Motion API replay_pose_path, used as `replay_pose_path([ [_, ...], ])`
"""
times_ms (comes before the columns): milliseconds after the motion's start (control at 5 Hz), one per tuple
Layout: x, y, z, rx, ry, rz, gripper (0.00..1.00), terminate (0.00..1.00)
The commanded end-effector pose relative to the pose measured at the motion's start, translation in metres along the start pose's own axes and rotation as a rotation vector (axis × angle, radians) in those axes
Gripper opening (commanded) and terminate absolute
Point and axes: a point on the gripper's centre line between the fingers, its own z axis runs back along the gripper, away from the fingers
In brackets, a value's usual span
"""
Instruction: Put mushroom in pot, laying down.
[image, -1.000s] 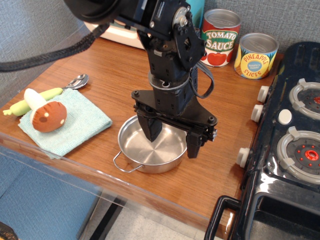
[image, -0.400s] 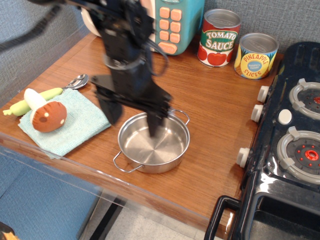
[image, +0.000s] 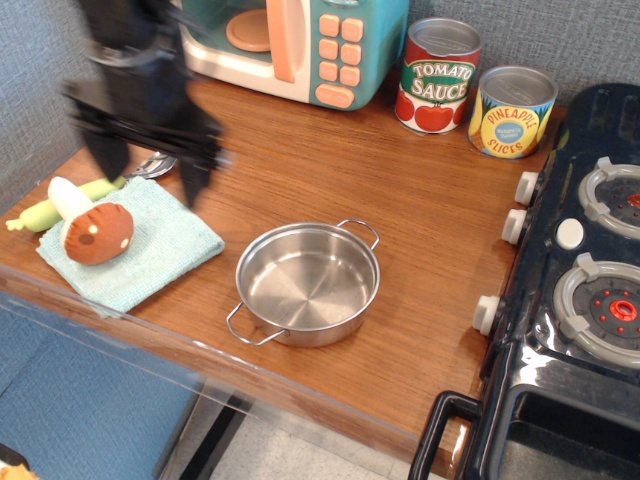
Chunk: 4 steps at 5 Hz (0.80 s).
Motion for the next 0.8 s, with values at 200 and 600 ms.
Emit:
replay_pose_path([
  [200,0.003,0.048,-0.038,0.070,0.107,0.047,1.00,0.00],
  [600,-0.009,0.036,-0.061,0.057,0.163,0.037,0.00,0.00],
])
